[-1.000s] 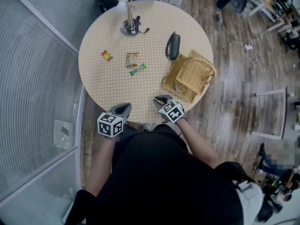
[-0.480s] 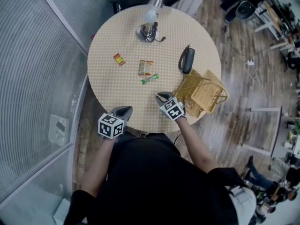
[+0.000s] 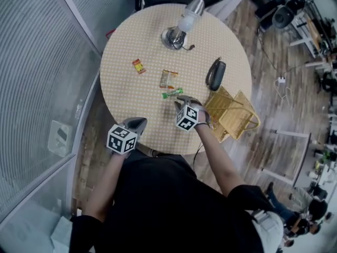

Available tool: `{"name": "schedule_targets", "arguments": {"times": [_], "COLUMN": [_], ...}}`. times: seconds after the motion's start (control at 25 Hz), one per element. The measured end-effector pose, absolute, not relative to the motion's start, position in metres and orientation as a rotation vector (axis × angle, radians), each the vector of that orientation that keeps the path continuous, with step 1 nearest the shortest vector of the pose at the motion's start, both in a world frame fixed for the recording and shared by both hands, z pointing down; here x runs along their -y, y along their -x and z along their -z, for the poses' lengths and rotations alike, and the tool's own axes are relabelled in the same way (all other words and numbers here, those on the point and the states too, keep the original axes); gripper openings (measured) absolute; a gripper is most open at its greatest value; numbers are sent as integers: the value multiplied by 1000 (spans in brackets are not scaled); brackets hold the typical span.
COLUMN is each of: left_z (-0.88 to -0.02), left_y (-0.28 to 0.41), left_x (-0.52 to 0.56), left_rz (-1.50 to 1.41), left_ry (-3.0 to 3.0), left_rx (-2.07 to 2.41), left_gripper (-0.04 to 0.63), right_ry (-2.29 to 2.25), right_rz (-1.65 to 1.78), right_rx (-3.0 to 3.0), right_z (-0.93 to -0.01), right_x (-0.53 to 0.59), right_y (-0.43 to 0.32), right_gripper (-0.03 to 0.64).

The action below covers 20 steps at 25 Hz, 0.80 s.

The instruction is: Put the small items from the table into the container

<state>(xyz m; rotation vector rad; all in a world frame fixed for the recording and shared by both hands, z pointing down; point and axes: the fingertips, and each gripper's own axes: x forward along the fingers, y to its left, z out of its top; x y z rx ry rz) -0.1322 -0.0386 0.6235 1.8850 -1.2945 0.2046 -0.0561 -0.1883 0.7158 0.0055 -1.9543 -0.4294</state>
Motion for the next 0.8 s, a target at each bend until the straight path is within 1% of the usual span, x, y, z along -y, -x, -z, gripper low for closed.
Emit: {"name": "schedule_targets", "arguments": {"times": [0.08, 0.36, 0.56, 0.8], "left_z": [-624, -632, -636, -638], "left_y": [132, 137, 140, 142], "left_x": [39, 33, 26, 22], "left_rz": [-209, -198, -195, -198], "left_ry": [-1882, -1834, -1800, -1776], "left_rx": [1292, 1308, 1322, 1334], "left_gripper": [3, 3, 3, 3], "right_ry": [60, 163, 189, 201], "right_rz": [528, 699, 711, 679], "right_rx": [1892, 1769, 1743, 1722], "right_z": [-724, -740, -752, -770], "right_x": [192, 214, 221, 221], "right_y": [59, 68, 73, 69], "right_gripper": [72, 75, 89, 79]}}
